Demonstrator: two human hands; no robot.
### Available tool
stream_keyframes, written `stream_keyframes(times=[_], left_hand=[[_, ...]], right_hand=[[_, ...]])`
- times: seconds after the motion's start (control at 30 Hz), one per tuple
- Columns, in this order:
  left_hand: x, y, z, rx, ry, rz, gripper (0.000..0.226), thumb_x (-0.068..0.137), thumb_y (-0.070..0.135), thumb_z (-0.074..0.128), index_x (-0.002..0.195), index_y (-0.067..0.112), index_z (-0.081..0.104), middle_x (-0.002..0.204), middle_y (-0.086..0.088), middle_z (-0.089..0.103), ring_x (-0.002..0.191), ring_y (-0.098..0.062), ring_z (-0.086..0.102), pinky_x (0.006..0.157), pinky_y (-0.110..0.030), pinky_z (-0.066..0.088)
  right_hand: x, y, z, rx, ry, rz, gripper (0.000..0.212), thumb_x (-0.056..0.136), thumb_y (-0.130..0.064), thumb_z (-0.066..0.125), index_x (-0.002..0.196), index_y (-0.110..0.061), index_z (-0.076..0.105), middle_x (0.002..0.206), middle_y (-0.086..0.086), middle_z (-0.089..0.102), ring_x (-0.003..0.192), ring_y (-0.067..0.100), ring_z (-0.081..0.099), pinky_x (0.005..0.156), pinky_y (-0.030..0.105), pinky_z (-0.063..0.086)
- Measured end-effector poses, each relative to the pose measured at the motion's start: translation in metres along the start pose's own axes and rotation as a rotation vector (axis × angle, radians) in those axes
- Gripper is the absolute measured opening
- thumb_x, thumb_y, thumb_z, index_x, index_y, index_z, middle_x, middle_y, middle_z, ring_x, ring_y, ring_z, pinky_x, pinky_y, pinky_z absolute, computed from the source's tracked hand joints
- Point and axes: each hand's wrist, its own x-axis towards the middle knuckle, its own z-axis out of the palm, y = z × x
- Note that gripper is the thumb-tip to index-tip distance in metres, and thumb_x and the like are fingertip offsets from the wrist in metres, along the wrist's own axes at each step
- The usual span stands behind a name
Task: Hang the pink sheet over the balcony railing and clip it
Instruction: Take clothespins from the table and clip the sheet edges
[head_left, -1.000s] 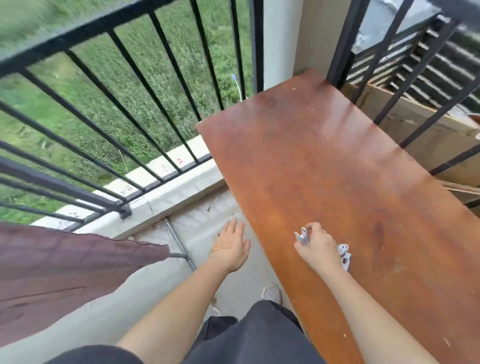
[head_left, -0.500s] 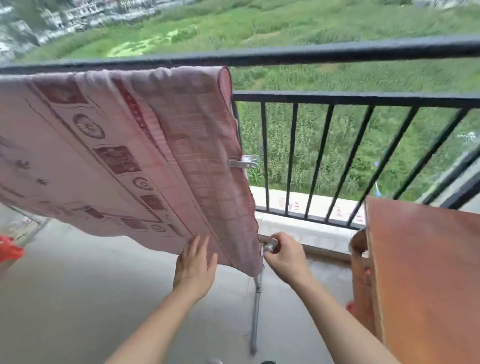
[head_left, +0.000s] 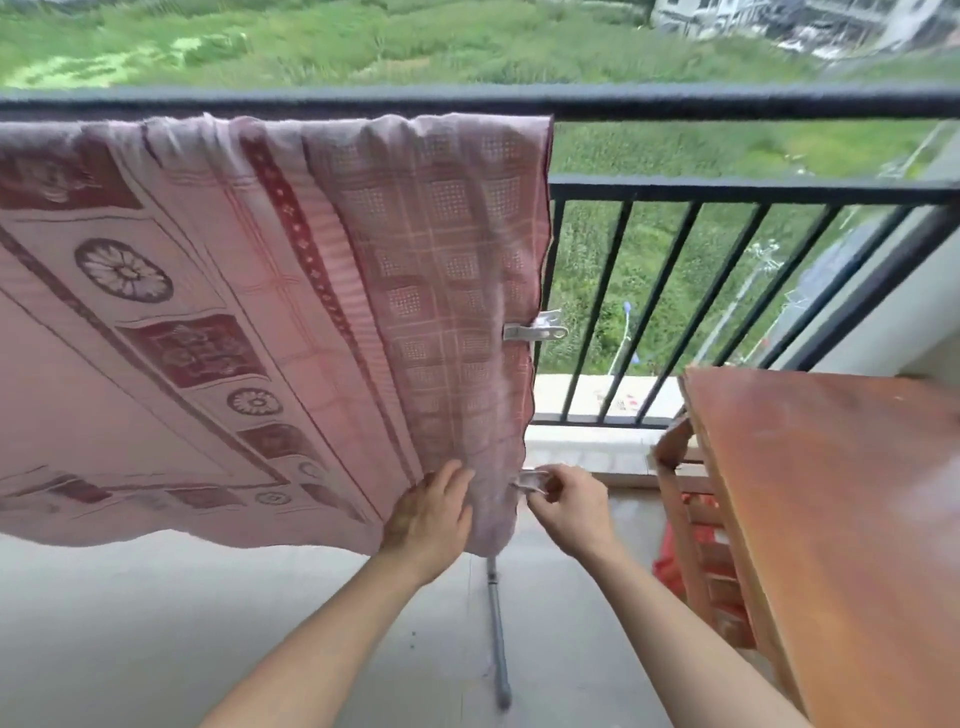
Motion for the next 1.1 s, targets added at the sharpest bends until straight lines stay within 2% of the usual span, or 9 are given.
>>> stream_keyframes(times=[0.07, 0.2, 0.3, 0.5, 0.6, 0.67, 0.77, 0.93, 1.1], left_hand=[[0.021, 0.018, 0.003, 0.137, -0.068, 0.135, 0.047, 0.063, 0.029, 0.082, 0.108, 0.021, 0.071, 0.119, 0.005, 0.063, 0.076, -0.012, 0.068, 0.057, -0.02, 0.053], [0.059, 0.048, 0.018, 0.168, -0.164, 0.206, 0.069, 0.062, 0.014, 0.081, 0.125, 0.014, 0.053, 0.139, -0.006, 0.055, 0.079, -0.021, 0.07, 0.051, -0.024, 0.052], [0.087, 0.07, 0.024, 0.314, -0.277, 0.148, 0.072, 0.084, 0.009, 0.062, 0.149, 0.013, 0.031, 0.163, -0.003, 0.012, 0.09, -0.024, 0.067, 0.057, -0.027, 0.043], [0.126, 0.076, 0.058, 0.492, -0.534, 0.031, 0.087, 0.087, -0.009, 0.049, 0.156, 0.021, 0.004, 0.162, -0.003, -0.02, 0.097, -0.033, 0.064, 0.066, -0.034, 0.04], [0.136, 0.076, 0.07, 0.566, -0.456, 0.005, 0.081, 0.081, -0.009, 0.055, 0.153, 0.009, 0.022, 0.159, -0.018, 0.017, 0.084, -0.032, 0.067, 0.06, -0.033, 0.043], [0.136, 0.074, 0.082, 0.601, -0.35, 0.057, 0.049, 0.07, -0.002, 0.059, 0.118, 0.003, 0.065, 0.11, -0.017, 0.064, 0.043, -0.023, 0.058, 0.037, -0.023, 0.038], [0.138, 0.052, 0.114, 0.519, -0.256, 0.012, 0.031, 0.051, -0.002, 0.068, 0.079, 0.01, 0.072, 0.074, -0.008, 0.063, 0.023, -0.021, 0.04, 0.034, -0.015, 0.023], [0.129, 0.037, 0.131, 0.377, -0.261, -0.241, 0.028, 0.068, -0.004, 0.07, 0.089, 0.015, 0.066, 0.09, -0.009, 0.06, 0.04, -0.033, 0.054, 0.04, -0.032, 0.04], [0.126, 0.031, 0.137, 0.389, -0.143, -0.155, 0.033, 0.066, -0.008, 0.071, 0.09, 0.014, 0.068, 0.082, -0.01, 0.058, 0.038, -0.031, 0.053, 0.036, -0.032, 0.043]], right_hand=[[0.003, 0.017, -0.013, 0.014, 0.039, 0.051, 0.021, 0.079, -0.03, 0.069, 0.099, -0.024, 0.073, 0.079, -0.009, 0.061, 0.082, 0.015, 0.06, 0.071, 0.02, 0.035], [0.018, 0.056, -0.029, 0.029, 0.086, 0.11, 0.032, 0.081, -0.053, 0.07, 0.096, -0.025, 0.074, 0.079, -0.005, 0.062, 0.078, 0.013, 0.057, 0.07, 0.022, 0.034], [0.035, 0.086, -0.03, 0.042, 0.028, 0.124, 0.044, 0.079, -0.062, 0.067, 0.104, -0.026, 0.074, 0.083, -0.002, 0.065, 0.088, 0.017, 0.062, 0.073, 0.025, 0.037], [0.071, 0.127, -0.025, 0.043, -0.158, 0.051, 0.029, 0.084, -0.035, 0.069, 0.108, -0.019, 0.071, 0.093, 0.004, 0.069, 0.093, 0.024, 0.063, 0.08, 0.03, 0.044], [0.092, 0.145, -0.008, 0.011, -0.279, -0.003, 0.025, 0.087, -0.047, 0.063, 0.08, -0.024, 0.057, 0.086, 0.005, 0.065, 0.09, 0.028, 0.061, 0.072, 0.033, 0.041], [0.102, 0.152, 0.004, -0.008, -0.341, -0.052, 0.032, 0.09, -0.05, 0.061, 0.087, -0.018, 0.062, 0.091, 0.008, 0.067, 0.093, 0.029, 0.061, 0.076, 0.036, 0.045], [0.113, 0.16, 0.024, -0.004, -0.393, -0.172, 0.035, 0.095, -0.044, 0.06, 0.107, -0.013, 0.067, 0.102, 0.011, 0.067, 0.101, 0.03, 0.061, 0.083, 0.035, 0.043], [0.121, 0.173, 0.057, 0.065, -0.336, -0.282, 0.035, 0.098, -0.038, 0.058, 0.11, -0.008, 0.071, 0.101, 0.014, 0.07, 0.097, 0.03, 0.064, 0.078, 0.027, 0.039], [0.125, 0.173, 0.08, 0.095, -0.277, -0.324, 0.03, 0.097, -0.033, 0.061, 0.109, -0.009, 0.075, 0.088, 0.013, 0.069, 0.083, 0.03, 0.066, 0.07, 0.023, 0.033]])
